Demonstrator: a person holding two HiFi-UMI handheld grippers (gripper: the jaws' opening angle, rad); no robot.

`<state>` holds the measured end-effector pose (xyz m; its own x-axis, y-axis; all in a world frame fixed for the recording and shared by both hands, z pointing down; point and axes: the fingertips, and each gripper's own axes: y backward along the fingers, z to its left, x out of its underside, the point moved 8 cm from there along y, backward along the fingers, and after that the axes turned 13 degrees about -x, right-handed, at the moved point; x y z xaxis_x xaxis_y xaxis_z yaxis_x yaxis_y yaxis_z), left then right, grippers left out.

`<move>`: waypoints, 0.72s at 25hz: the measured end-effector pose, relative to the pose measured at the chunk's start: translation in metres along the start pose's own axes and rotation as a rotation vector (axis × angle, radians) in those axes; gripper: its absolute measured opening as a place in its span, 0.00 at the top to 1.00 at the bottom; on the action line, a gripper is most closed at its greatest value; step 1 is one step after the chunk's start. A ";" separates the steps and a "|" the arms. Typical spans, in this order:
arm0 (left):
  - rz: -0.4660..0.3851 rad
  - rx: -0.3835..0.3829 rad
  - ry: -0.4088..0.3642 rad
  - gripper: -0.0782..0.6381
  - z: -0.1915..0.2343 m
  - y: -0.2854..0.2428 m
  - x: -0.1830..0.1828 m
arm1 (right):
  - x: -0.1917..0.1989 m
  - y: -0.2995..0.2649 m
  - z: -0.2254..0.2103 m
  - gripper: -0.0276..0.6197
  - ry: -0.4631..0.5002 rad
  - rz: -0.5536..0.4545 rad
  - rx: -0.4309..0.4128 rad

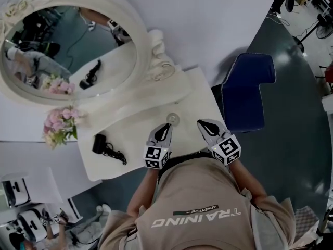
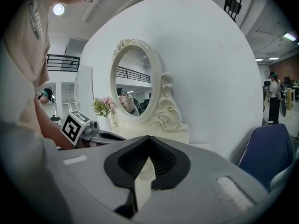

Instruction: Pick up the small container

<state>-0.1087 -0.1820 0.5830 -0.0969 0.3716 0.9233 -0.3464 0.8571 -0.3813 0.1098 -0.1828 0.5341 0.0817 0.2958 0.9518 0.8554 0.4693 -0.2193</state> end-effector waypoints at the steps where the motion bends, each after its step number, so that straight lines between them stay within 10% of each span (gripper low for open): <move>1: 0.004 -0.002 0.001 0.81 0.001 -0.003 0.002 | 0.000 0.001 0.001 0.95 0.002 0.007 0.003; 9: 0.062 0.030 -0.043 0.44 0.008 -0.036 0.037 | 0.008 0.008 -0.001 0.95 0.003 0.060 0.036; 18: 0.082 0.058 -0.121 0.35 0.004 -0.072 0.075 | 0.011 0.012 -0.008 0.95 -0.005 0.104 0.056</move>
<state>-0.0948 -0.2177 0.6799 -0.2377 0.3905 0.8894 -0.3857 0.8024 -0.4554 0.1253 -0.1809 0.5438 0.1659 0.3499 0.9220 0.8124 0.4814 -0.3289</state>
